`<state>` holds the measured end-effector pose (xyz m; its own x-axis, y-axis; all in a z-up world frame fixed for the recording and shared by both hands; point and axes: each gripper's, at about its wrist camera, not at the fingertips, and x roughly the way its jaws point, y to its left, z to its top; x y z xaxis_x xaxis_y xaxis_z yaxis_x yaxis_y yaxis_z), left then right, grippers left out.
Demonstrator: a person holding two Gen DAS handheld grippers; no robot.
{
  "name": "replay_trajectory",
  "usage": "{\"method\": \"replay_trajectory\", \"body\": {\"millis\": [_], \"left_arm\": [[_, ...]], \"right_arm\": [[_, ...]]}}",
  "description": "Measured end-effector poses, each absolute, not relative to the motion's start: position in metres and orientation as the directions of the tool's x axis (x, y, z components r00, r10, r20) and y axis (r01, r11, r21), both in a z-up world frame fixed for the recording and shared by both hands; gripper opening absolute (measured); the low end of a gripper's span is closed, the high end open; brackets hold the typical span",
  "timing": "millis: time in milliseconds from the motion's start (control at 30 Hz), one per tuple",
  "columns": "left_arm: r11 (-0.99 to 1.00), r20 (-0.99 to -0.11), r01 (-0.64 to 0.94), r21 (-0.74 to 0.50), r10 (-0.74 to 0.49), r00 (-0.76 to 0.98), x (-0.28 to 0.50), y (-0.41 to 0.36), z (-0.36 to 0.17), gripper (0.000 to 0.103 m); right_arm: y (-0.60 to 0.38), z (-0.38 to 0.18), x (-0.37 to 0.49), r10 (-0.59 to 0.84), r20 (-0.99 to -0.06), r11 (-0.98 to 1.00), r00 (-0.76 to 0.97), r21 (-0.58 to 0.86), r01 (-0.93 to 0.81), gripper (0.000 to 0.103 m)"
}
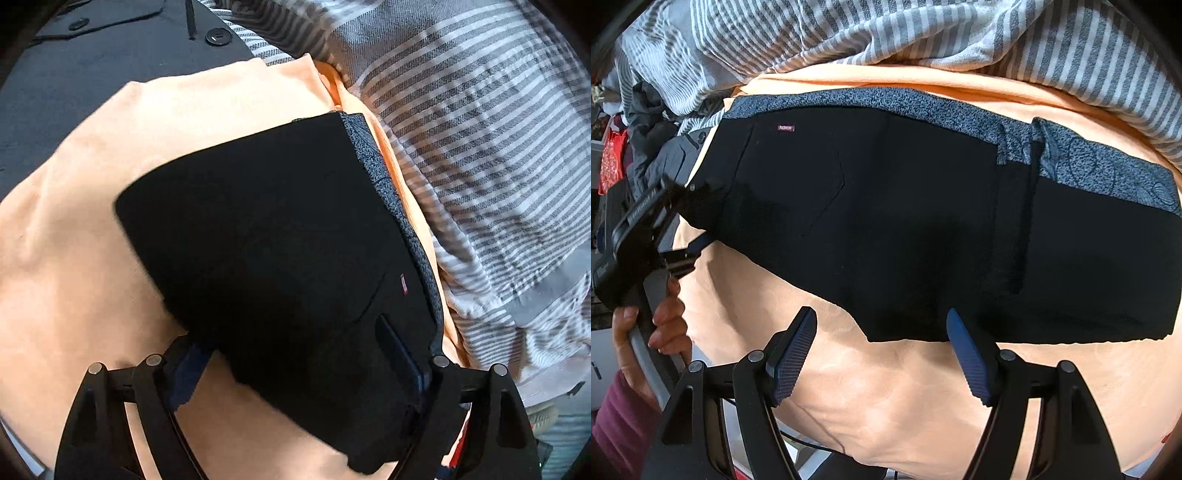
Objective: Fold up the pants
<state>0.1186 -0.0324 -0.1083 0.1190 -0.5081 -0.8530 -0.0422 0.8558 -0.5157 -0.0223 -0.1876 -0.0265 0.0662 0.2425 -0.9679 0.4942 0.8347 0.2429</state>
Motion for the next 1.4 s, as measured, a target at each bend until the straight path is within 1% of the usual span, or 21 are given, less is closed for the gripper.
{"method": "replay_trajectory", "body": {"millis": [200, 233, 267, 300, 333, 367, 433, 500, 633, 700, 800, 933, 1000, 1067, 1133, 1400], "left_arm": [[0.874, -0.868, -0.033, -0.485, -0.476, 0.137, 0.121, -0.040, -0.108, 0.087], [0.888, -0.881, -0.032, -0.459, -0.451, 0.141, 0.121, -0.042, -0.106, 0.080], [0.915, -0.906, -0.024, -0.403, -0.395, 0.149, 0.119, -0.045, -0.104, 0.072], [0.941, -0.930, -0.005, -0.337, -0.332, 0.156, 0.118, -0.047, -0.101, 0.056], [0.955, -0.941, 0.018, -0.297, -0.295, 0.167, 0.116, -0.051, -0.098, 0.049], [0.955, -0.939, 0.029, -0.295, -0.295, 0.176, 0.115, -0.051, -0.095, 0.045], [0.959, -0.938, 0.072, -0.276, -0.285, 0.200, 0.112, -0.054, -0.087, 0.035], [0.963, -0.938, 0.134, -0.234, -0.260, 0.231, 0.107, -0.062, -0.077, 0.033], [0.945, -0.920, 0.325, -0.044, -0.166, 0.356, 0.085, -0.092, -0.054, 0.032], [0.928, -0.908, 0.372, 0.011, -0.146, 0.392, 0.078, -0.101, -0.048, 0.032], [0.898, -0.891, 0.431, 0.087, -0.123, 0.437, 0.069, -0.112, -0.043, 0.032], [0.863, -0.871, 0.481, 0.156, -0.109, 0.478, 0.062, -0.122, -0.037, 0.032], [0.840, -0.859, 0.507, 0.193, -0.105, 0.501, 0.055, -0.125, -0.036, 0.032], [0.811, -0.844, 0.536, 0.233, -0.105, 0.525, 0.048, -0.131, -0.034, 0.032], [0.794, -0.838, 0.554, 0.248, -0.111, 0.534, 0.043, -0.132, -0.033, 0.032], [0.768, -0.832, 0.581, 0.270, -0.118, 0.541, 0.043, -0.138, -0.034, 0.032]], "right_arm": [[-0.188, -0.027, -0.018, 0.249, -0.966, 0.831, 0.075, 0.253, 0.495, 0.076], [-0.188, -0.027, -0.018, 0.250, -0.965, 0.831, 0.077, 0.254, 0.495, 0.076], [-0.189, -0.027, -0.017, 0.250, -0.965, 0.830, 0.078, 0.255, 0.495, 0.076], [-0.190, -0.026, -0.016, 0.250, -0.965, 0.830, 0.078, 0.255, 0.497, 0.076], [-0.191, -0.026, -0.014, 0.250, -0.965, 0.829, 0.079, 0.255, 0.498, 0.076], [-0.193, -0.025, -0.013, 0.249, -0.965, 0.828, 0.082, 0.256, 0.499, 0.076], [-0.198, -0.022, -0.011, 0.243, -0.966, 0.827, 0.089, 0.254, 0.501, 0.076], [-0.205, -0.018, -0.006, 0.237, -0.967, 0.828, 0.094, 0.252, 0.501, 0.076], [-0.219, -0.003, 0.017, 0.240, -0.965, 0.832, 0.106, 0.261, 0.490, 0.076], [-0.224, 0.007, 0.037, 0.265, -0.957, 0.835, 0.115, 0.288, 0.470, 0.076], [-0.224, 0.022, 0.080, 0.298, -0.948, 0.853, 0.112, 0.318, 0.413, 0.079], [-0.212, 0.028, 0.140, 0.383, -0.921, 0.848, 0.076, 0.383, 0.366, 0.081], [-0.198, 0.028, 0.172, 0.414, -0.910, 0.858, 0.029, 0.400, 0.323, 0.081], [-0.180, 0.027, 0.194, 0.414, -0.910, 0.878, -0.011, 0.397, 0.268, 0.081], [-0.160, 0.024, 0.212, 0.409, -0.911, 0.896, -0.049, 0.390, 0.213, 0.081], [-0.102, -0.020, 0.254, 0.400, -0.887, 0.916, -0.230, 0.390, 0.090, 0.081]]}}
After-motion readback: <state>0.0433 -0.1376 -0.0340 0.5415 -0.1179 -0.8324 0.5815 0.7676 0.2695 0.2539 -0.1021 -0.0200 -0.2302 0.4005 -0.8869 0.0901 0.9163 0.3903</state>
